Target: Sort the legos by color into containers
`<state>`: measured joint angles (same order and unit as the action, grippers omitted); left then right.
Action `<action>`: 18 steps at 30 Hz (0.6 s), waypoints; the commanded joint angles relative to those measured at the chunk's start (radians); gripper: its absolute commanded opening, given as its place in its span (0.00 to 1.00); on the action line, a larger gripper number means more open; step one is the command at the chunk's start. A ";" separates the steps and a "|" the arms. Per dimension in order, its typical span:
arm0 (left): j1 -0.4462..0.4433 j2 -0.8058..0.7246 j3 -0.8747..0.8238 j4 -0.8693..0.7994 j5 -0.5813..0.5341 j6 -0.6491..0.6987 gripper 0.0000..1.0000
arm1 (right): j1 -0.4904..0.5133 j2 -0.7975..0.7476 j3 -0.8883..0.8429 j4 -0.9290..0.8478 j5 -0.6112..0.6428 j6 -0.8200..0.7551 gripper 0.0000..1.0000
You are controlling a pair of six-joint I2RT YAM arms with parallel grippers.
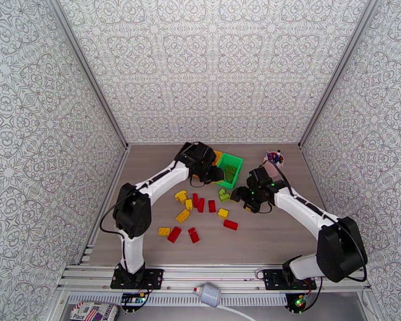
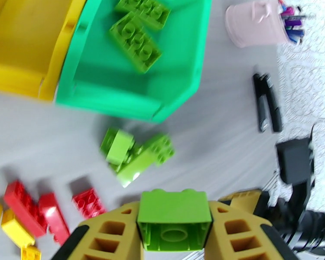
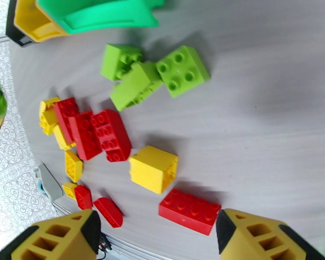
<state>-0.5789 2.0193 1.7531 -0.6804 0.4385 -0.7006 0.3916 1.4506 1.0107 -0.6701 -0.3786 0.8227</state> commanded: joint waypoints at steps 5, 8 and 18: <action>0.036 0.136 0.170 0.059 0.072 -0.086 0.40 | -0.017 -0.004 0.050 -0.051 0.033 0.000 0.75; 0.036 0.197 0.277 0.031 0.082 -0.092 0.51 | -0.019 -0.015 0.060 -0.076 0.052 -0.011 0.76; 0.027 0.155 0.349 -0.005 0.049 -0.072 0.74 | -0.023 0.004 0.108 -0.180 0.125 -0.123 0.77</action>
<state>-0.5480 2.2406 2.1094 -0.6621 0.4965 -0.7849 0.3775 1.4502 1.0790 -0.7914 -0.2993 0.7597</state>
